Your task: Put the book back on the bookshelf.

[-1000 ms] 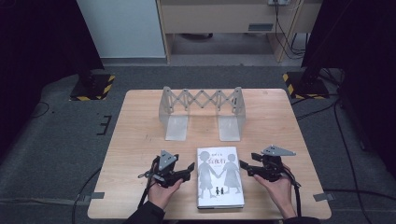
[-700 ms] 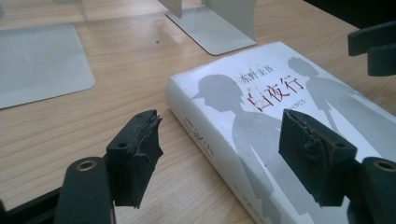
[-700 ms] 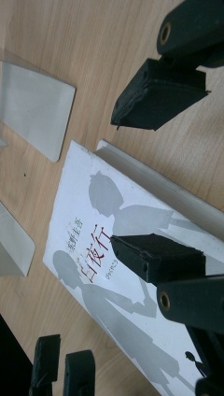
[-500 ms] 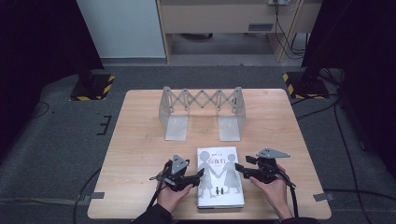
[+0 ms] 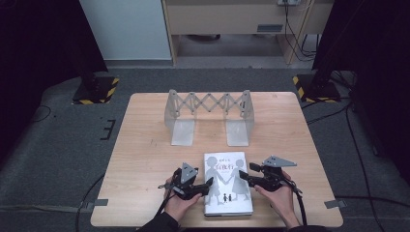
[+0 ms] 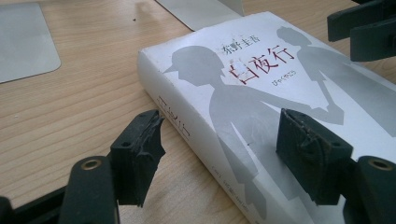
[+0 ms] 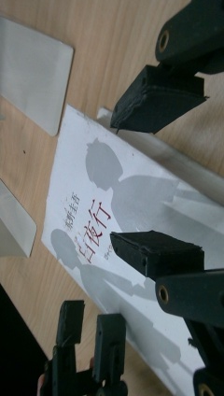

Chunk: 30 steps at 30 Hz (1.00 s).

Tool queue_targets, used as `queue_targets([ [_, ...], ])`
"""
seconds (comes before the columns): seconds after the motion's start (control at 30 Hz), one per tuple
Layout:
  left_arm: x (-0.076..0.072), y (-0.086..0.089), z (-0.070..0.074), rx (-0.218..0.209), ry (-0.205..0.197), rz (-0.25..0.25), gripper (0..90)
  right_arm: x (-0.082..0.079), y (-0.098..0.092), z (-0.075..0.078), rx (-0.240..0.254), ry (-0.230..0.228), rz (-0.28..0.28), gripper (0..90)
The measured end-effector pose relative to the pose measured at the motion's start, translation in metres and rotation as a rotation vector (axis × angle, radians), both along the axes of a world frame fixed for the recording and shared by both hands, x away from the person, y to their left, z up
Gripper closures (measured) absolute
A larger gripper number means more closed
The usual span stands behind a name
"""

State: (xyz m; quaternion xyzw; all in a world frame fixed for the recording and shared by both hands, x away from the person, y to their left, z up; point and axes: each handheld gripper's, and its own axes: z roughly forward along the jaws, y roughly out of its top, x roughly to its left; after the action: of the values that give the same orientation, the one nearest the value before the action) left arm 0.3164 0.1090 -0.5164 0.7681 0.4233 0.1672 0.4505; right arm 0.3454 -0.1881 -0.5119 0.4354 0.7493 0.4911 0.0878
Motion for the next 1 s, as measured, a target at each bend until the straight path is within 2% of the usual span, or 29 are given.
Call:
queue_targets([
  [0.27, -0.001, -0.001, -0.001, -0.010, -0.006, -0.013, 35.4, 0.001, 0.006, -0.009, -0.014, 0.039, 0.005, 36.8],
  [0.47, 0.001, -0.001, -0.002, -0.021, -0.005, -0.019, 35.0, 0.003, 0.006, -0.013, 0.008, 0.046, -0.009, 34.0],
  [0.53, 0.001, -0.003, -0.003, -0.019, -0.023, -0.026, 33.2, 0.003, 0.007, -0.013, 0.012, 0.048, -0.009, 33.0],
  [0.6, 0.001, -0.003, -0.004, -0.022, -0.023, -0.027, 33.1, 0.004, 0.008, -0.014, 0.018, 0.052, -0.011, 32.4],
  [0.87, 0.002, -0.001, -0.006, -0.040, -0.027, -0.028, 29.8, 0.005, 0.011, -0.013, 0.037, 0.032, -0.014, 30.6],
  [0.97, 0.002, 0.000, -0.005, -0.040, -0.032, -0.028, 28.3, 0.005, 0.010, -0.010, 0.043, 0.005, -0.021, 30.4],
  [1.0, 0.002, 0.000, -0.006, -0.032, -0.028, -0.032, 27.7, 0.004, 0.010, -0.005, 0.061, -0.025, -0.022, 30.2],
])
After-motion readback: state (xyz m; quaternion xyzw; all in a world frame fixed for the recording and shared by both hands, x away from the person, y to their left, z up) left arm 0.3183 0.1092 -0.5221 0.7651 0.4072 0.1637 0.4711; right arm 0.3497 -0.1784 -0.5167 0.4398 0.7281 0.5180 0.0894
